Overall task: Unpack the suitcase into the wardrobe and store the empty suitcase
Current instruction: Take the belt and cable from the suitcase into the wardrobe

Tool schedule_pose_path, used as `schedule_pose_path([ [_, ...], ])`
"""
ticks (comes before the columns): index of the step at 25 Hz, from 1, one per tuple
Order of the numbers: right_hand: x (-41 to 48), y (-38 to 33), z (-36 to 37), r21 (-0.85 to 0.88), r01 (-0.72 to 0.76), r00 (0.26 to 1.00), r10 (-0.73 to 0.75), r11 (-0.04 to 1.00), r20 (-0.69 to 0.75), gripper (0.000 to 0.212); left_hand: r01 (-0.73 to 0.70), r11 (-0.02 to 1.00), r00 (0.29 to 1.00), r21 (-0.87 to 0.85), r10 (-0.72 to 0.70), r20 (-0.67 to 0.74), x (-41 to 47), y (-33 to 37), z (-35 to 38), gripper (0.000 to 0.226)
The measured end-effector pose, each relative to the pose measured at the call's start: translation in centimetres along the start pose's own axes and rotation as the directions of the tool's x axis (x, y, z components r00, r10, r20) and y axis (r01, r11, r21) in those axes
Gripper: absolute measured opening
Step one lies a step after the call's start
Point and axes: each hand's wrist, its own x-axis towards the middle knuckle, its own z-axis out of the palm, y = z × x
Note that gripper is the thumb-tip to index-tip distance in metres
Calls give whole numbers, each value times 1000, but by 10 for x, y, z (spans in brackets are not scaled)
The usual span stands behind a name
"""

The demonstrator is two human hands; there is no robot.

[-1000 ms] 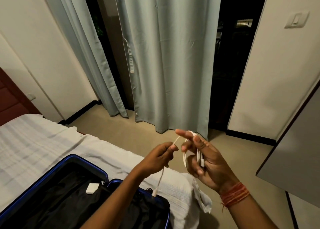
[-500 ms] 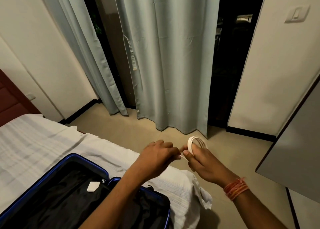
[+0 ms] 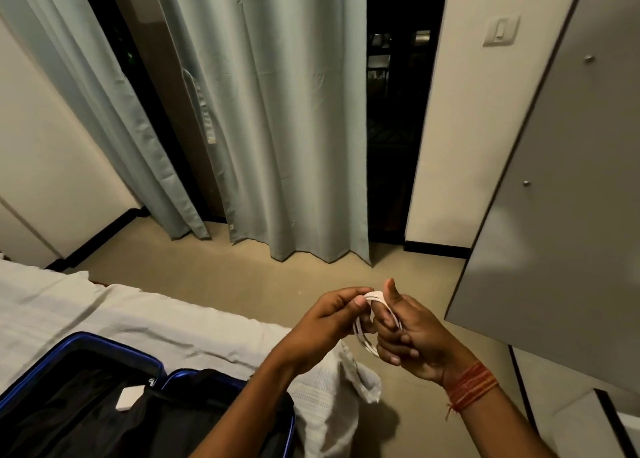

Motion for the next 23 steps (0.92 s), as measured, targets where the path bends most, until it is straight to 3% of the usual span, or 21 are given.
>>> schedule_pose_path([
  [3, -17, -4, -22, -256, 63, 935, -147, 965, -323, 44, -5, 998, 984, 68, 17, -179, 23, -12, 32, 26],
  [7, -38, 0, -39, -507, 91, 798, -368, 857, -478, 20, 34, 998, 956, 47, -19, -292, 45, -13, 67, 22],
  [9, -47, 4, -46, -546, 79, 693, -440, 834, -571, 16, 79, 989, 969, -128, -106, -221, 53, -8, 80, 22],
  [11, -55, 4, -53, -523, 98, 618, -464, 846, -635, 14, 174, 910, 977, -377, -206, -46, 59, -2, 86, 25],
  [14, -67, 1, -59, -464, 149, 590, -455, 873, -667, 15, 338, 802, 941, -493, -283, 186, 66, 3, 88, 28],
  [16, -74, 3, -57, -413, 172, 571, -432, 894, -698, 16, 406, 817, 911, -409, -329, 248, 67, 4, 87, 28],
  [19, -77, 13, -49, -393, 188, 536, -430, 900, -726, 16, 393, 901, 917, -184, -370, 149, 65, -1, 87, 20],
  [21, -76, 20, -41, -420, 162, 515, -440, 893, -736, 15, 249, 967, 969, 59, -248, -23, 62, -10, 90, 10],
  [23, -75, 26, -33, -436, 153, 498, -450, 887, -741, 14, 44, 900, 987, 434, 29, -159, 62, -25, 94, 6],
])
